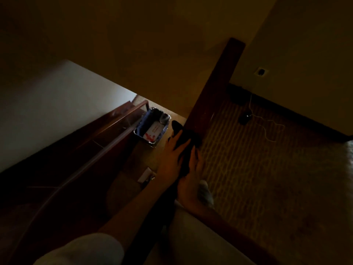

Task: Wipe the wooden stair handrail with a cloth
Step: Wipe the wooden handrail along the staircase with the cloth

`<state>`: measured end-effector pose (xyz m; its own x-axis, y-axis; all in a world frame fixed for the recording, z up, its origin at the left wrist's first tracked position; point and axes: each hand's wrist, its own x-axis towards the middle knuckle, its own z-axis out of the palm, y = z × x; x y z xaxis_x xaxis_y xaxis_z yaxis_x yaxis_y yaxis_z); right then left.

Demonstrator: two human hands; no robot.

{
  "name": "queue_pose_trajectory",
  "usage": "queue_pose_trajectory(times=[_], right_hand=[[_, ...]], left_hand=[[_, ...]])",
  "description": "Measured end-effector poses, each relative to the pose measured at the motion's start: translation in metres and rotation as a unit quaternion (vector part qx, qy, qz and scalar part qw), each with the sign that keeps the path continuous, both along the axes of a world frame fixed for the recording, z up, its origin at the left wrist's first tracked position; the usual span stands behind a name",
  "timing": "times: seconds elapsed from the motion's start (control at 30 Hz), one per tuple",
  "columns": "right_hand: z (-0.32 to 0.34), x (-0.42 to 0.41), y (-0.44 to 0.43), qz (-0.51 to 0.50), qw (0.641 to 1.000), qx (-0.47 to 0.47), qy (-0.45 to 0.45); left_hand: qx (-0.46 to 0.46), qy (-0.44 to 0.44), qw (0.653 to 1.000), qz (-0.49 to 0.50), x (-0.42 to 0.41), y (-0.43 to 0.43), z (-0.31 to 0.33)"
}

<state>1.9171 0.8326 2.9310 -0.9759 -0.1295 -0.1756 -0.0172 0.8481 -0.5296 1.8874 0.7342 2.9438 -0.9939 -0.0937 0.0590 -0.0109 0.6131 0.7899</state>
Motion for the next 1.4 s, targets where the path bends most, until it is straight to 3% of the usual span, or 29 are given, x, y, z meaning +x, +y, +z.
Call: queue_pose_trajectory(times=[0.1, 0.17, 0.23, 0.3, 0.4, 0.43, 0.53, 0.63, 0.77, 0.9, 1.03, 1.13, 1.23, 1.3, 1.4], right_hand=[[0.01, -0.014, 0.032, -0.072, 0.986, -0.132, 0.077], [0.019, -0.037, 0.051, -0.101, 0.968, -0.153, 0.173], [0.024, -0.07, 0.054, -0.041, 0.967, -0.155, 0.197], [0.019, -0.099, 0.047, 0.064, 0.977, -0.156, 0.13], [-0.003, -0.128, 0.039, 0.18, 0.982, 0.004, 0.065], [-0.008, -0.133, 0.039, 0.186, 0.98, 0.023, 0.062], [-0.01, -0.142, 0.041, 0.137, 0.978, -0.096, 0.128], [-0.01, -0.172, 0.045, 0.172, 0.966, -0.108, 0.161], [-0.007, -0.262, 0.045, 0.201, 0.963, -0.112, 0.142], [0.003, -0.355, 0.043, 0.139, 0.979, -0.073, 0.134], [0.006, -0.329, 0.037, 0.166, 0.978, -0.061, 0.109], [-0.007, -0.262, 0.051, 0.354, 0.914, -0.128, 0.153], [-0.015, -0.265, 0.067, 0.426, 0.865, -0.172, 0.2], [-0.014, -0.295, 0.069, 0.409, 0.882, -0.15, 0.178], [-0.011, -0.36, 0.077, 0.28, 0.939, -0.124, 0.157]], left_hand=[[-0.088, 0.033, 0.995, -0.021, -0.006, 0.011, 0.003], [-0.085, -0.01, 0.996, -0.029, -0.024, 0.022, 0.006], [0.002, -0.072, 0.997, -0.012, -0.052, 0.035, 0.016], [0.179, -0.127, 0.975, 0.044, -0.081, 0.05, 0.028], [0.319, -0.11, 0.92, 0.2, -0.106, 0.067, 0.037], [0.301, -0.084, 0.914, 0.259, -0.102, 0.069, 0.037], [0.134, -0.041, 0.915, 0.38, -0.08, 0.071, 0.029], [-0.057, -0.113, 0.942, 0.31, -0.074, 0.069, 0.003], [-0.181, -0.206, 0.893, 0.357, -0.102, 0.079, -0.013], [-0.23, -0.248, 0.874, 0.348, -0.106, 0.077, -0.021], [-0.213, -0.266, 0.871, 0.355, -0.108, 0.076, -0.015], [-0.232, -0.288, 0.866, 0.336, -0.108, 0.075, -0.011], [-0.224, -0.288, 0.869, 0.333, -0.111, 0.07, -0.011], [-0.213, -0.26, 0.877, 0.342, -0.111, 0.071, -0.01], [-0.202, -0.25, 0.883, 0.343, -0.109, 0.072, -0.011]])
